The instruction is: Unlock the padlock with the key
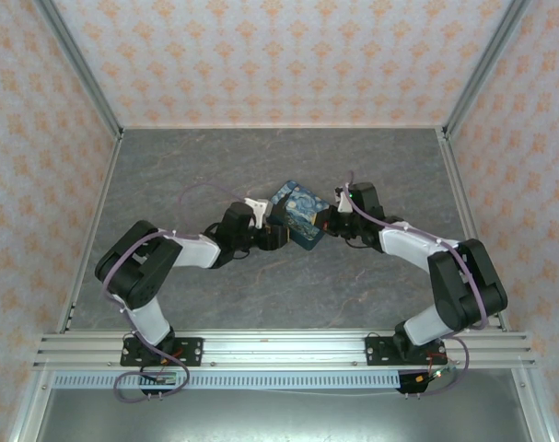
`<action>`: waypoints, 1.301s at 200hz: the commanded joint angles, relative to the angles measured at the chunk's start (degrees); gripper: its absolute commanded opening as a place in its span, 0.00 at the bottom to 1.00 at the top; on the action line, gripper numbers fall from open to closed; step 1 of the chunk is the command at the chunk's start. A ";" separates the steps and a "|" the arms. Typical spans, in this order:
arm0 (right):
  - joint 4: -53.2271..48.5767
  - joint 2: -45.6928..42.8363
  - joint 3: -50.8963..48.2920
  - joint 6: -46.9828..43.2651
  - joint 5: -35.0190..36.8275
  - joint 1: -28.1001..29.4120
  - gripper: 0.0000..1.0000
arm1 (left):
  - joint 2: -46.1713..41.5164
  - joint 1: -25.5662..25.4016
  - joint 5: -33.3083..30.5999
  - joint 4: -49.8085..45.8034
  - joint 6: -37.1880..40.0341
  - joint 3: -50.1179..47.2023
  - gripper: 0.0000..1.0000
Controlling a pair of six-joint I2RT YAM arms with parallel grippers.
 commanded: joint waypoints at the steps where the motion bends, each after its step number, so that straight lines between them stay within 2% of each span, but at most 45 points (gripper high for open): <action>1: -2.94 1.35 0.96 -2.45 1.88 0.52 0.00 | 1.70 0.31 1.28 2.29 2.39 2.19 0.63; 65: -3.97 1.41 1.09 -3.64 2.27 0.45 0.00 | 6.28 0.32 3.42 1.94 3.14 4.91 0.50; 152: -4.03 1.12 0.95 -3.72 2.18 0.47 0.00 | 8.62 0.21 3.18 1.75 4.49 5.68 0.48; 260: -4.08 0.95 1.01 -3.71 2.37 0.52 0.00 | 10.99 -1.00 4.65 2.10 4.85 6.83 0.38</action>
